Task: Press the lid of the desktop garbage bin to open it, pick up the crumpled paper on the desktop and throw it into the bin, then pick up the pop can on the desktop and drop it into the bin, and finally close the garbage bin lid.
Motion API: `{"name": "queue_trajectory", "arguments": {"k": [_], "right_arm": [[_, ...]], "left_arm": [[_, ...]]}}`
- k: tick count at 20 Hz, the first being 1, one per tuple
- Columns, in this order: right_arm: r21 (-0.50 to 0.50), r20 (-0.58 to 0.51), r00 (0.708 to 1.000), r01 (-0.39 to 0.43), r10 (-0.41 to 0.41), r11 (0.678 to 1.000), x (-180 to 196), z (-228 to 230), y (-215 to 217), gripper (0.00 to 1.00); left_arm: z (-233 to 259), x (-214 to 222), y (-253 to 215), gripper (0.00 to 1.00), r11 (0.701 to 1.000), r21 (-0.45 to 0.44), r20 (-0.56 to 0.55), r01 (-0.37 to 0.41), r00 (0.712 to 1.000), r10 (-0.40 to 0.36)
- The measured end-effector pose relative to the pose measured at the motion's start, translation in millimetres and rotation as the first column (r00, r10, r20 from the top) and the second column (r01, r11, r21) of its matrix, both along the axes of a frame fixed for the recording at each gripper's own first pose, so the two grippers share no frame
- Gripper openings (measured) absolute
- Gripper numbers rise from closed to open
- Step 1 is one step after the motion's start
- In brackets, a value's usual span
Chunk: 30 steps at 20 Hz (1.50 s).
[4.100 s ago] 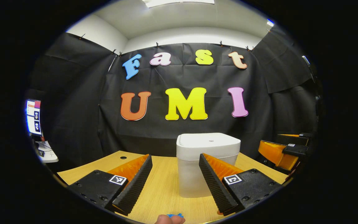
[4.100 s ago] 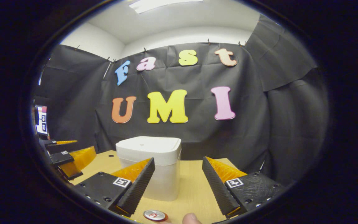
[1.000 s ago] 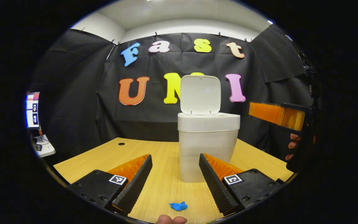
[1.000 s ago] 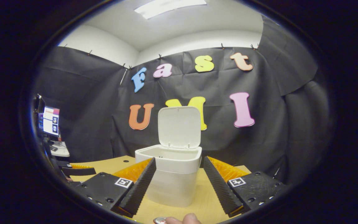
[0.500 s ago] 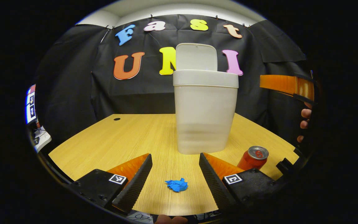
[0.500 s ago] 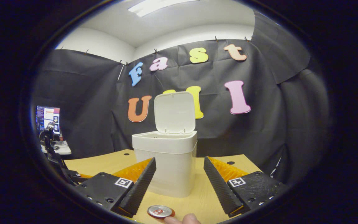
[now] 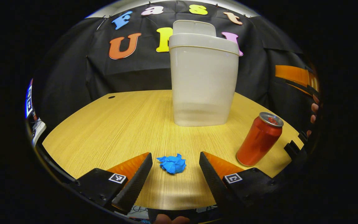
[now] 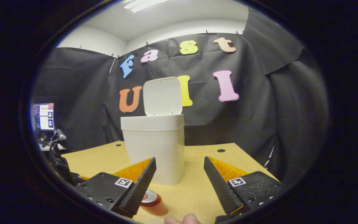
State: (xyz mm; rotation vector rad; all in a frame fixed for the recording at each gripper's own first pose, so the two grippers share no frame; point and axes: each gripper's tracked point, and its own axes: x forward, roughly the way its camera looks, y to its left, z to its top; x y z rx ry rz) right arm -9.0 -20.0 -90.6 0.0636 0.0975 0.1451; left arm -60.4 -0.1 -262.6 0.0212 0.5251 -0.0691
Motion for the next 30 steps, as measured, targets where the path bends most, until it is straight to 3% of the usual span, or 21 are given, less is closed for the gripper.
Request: {"name": "queue_trajectory", "arguments": {"k": [3, 6, 13, 14, 15, 18, 23, 27, 30], "right_arm": [[0.009, -0.016, 1.000, -0.010, 0.010, 1.000, -8, -8, 5, 0.96], [-0.003, -0.028, 0.999, -0.023, 0.023, 1.000, -12, -14, 10, 0.93], [0.006, -0.046, 0.999, -0.018, 0.018, 1.000, -14, -28, 8, 0.96], [0.012, -0.058, 0.998, -0.018, 0.019, 1.000, -15, -31, 8, 0.96], [0.014, -0.063, 0.998, -0.014, 0.015, 1.000, -16, -33, 6, 0.96], [0.019, -0.069, 0.998, 0.002, -0.001, 1.000, -15, -35, 3, 0.93], [0.022, -0.067, 0.997, -0.023, 0.024, 0.999, -21, -36, 18, 0.96], [0.021, -0.067, 0.996, -0.066, 0.067, 0.998, -30, -42, 36, 0.96], [0.017, -0.072, 0.993, -0.094, 0.095, 0.995, -34, -47, 49, 0.96]], "left_arm": [[-8, -1, 2, 0.98, 1.000, -0.008, -0.021, -0.008, 1.000, 0.008], [-15, -1, 6, 0.96, 1.000, 0.000, -0.031, -0.021, 0.999, 0.021], [-26, 5, 5, 0.78, 1.000, -0.012, -0.065, -0.011, 0.998, 0.011], [-26, 5, 6, 0.81, 1.000, -0.008, -0.065, -0.015, 0.998, 0.014], [-26, 4, 5, 0.73, 1.000, 0.001, -0.067, -0.015, 0.998, 0.015], [-27, 4, 4, 0.65, 1.000, 0.023, -0.065, -0.002, 0.998, 0.004], [-29, 3, 8, 0.44, 1.000, 0.019, -0.071, -0.015, 0.997, 0.017], [-27, 2, 10, 0.31, 1.000, -0.002, -0.070, -0.031, 0.997, 0.031], [-26, 2, 7, 0.28, 1.000, -0.015, -0.075, -0.014, 0.997, 0.013]]}}
